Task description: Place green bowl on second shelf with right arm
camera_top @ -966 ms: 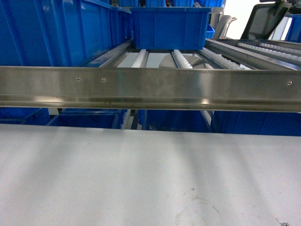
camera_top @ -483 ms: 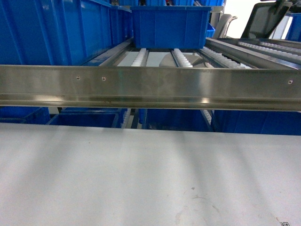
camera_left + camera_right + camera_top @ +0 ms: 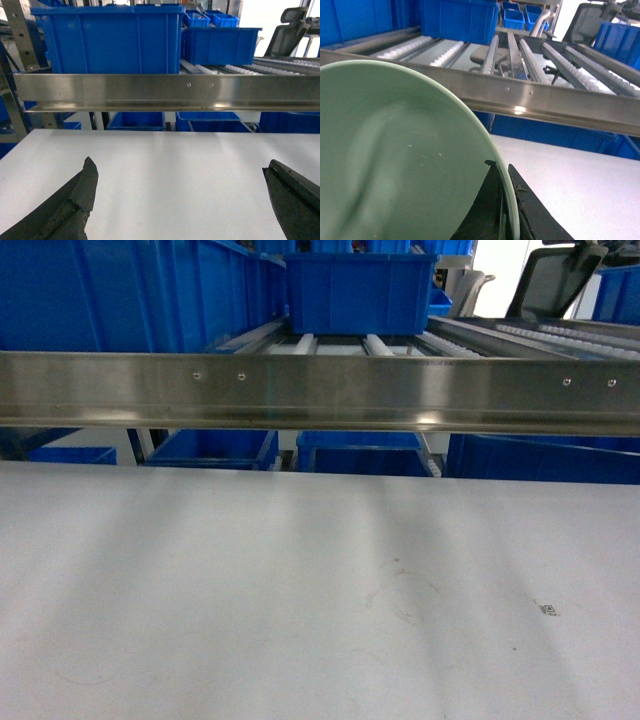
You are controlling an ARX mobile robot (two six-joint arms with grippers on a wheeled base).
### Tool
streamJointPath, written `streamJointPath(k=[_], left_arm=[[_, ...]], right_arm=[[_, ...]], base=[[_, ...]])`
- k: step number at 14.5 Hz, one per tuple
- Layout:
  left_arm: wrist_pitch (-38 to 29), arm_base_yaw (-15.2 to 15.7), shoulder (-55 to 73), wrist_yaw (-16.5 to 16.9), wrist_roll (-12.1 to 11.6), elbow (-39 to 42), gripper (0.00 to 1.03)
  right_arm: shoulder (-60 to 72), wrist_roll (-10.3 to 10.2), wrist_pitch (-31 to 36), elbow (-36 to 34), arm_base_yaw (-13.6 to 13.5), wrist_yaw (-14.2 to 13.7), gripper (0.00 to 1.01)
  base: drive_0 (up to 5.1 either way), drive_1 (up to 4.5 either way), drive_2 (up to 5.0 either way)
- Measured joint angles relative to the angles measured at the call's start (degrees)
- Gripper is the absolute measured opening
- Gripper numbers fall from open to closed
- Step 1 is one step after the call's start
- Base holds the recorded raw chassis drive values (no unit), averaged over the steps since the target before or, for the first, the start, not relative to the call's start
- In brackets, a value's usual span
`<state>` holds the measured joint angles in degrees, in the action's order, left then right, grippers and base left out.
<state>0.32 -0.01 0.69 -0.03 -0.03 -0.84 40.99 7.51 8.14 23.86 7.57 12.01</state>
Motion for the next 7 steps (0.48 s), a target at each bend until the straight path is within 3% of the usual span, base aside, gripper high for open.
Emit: streamJointPath(k=[1, 7], left_arm=[[-0.4, 0.0, 0.0, 0.0, 0.0, 0.0, 0.98], [-0.1, 0.0, 0.0, 0.0, 0.0, 0.0, 0.98]], right_arm=[[-0.7, 0.0, 0.5, 0.0, 0.0, 0.0, 0.02], [0.1, 0.0, 0.0, 0.0, 0.0, -0.2, 0.02]], base=[[0.0, 0.0, 0.0], [-4.8, 3.52, 1.4]])
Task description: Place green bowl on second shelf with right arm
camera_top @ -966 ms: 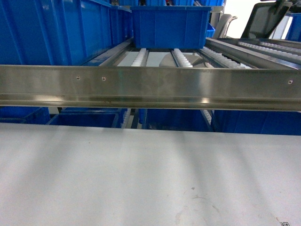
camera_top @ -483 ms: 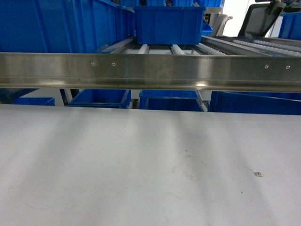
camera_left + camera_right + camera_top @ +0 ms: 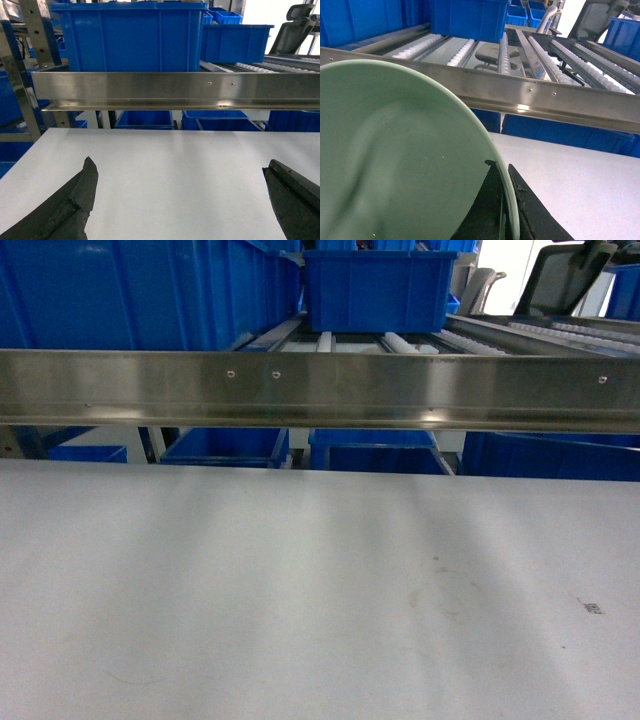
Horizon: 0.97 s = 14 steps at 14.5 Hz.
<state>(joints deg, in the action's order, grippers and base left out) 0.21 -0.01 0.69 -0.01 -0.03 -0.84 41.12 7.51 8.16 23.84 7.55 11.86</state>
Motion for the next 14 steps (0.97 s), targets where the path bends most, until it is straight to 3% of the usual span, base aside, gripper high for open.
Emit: streamJointPath(k=[14], left_arm=[[0.1, 0.0, 0.0, 0.0, 0.0, 0.0, 0.98]], right_arm=[[-0.3, 0.0, 0.3, 0.0, 0.0, 0.0, 0.02]], base=[[-4.9, 2.49, 2.5]])
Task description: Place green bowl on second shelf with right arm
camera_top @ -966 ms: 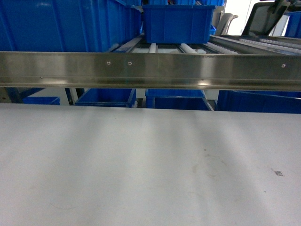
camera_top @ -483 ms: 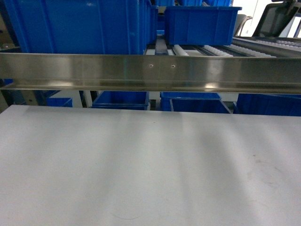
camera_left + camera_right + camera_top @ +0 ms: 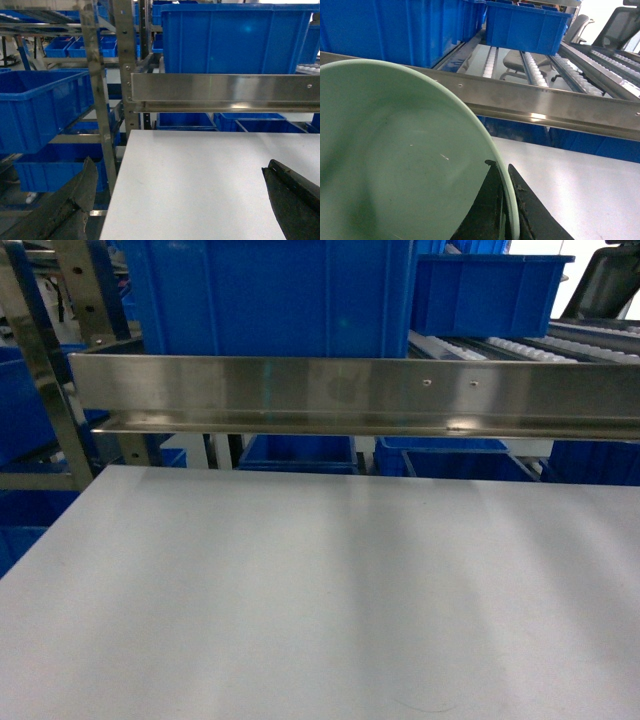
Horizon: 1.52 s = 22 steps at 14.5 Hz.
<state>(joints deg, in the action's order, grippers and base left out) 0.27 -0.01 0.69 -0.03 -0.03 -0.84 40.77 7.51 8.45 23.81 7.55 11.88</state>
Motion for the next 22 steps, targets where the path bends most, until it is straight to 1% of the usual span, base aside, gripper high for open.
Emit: streamJointPath(k=[22], left_arm=[[0.0, 0.0, 0.0, 0.0, 0.0, 0.0, 0.98]], right_arm=[[0.0, 0.0, 0.1, 0.0, 0.0, 0.0, 0.02]], base=[[-5.0, 2.45, 2.4]])
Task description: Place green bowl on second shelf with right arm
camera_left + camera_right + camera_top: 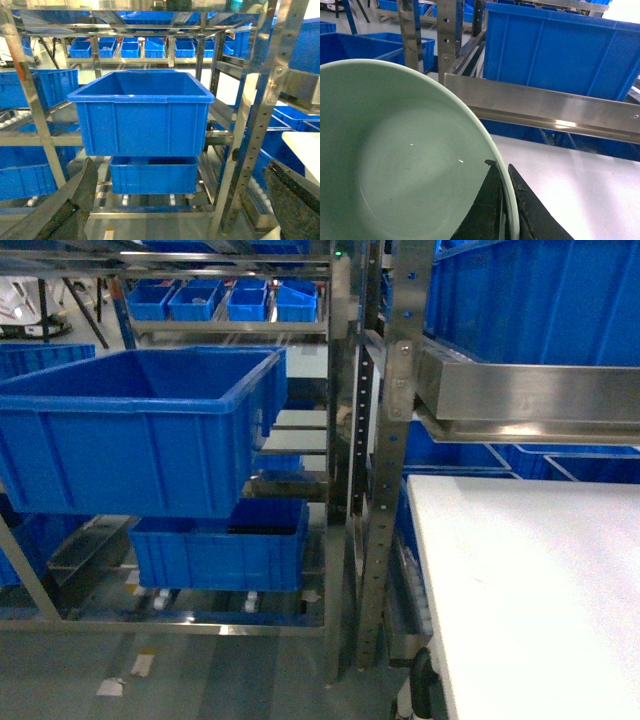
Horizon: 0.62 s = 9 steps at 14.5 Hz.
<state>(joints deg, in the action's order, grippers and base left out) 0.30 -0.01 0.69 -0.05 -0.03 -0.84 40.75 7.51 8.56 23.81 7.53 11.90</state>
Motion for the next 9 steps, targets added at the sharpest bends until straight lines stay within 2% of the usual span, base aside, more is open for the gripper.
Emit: streamJointPath(k=[9], left_arm=[[0.0, 0.0, 0.0, 0.0, 0.0, 0.0, 0.98]], right_arm=[[0.0, 0.0, -0.1, 0.0, 0.0, 0.0, 0.02]], base=[[-5.0, 2.48, 2.5]])
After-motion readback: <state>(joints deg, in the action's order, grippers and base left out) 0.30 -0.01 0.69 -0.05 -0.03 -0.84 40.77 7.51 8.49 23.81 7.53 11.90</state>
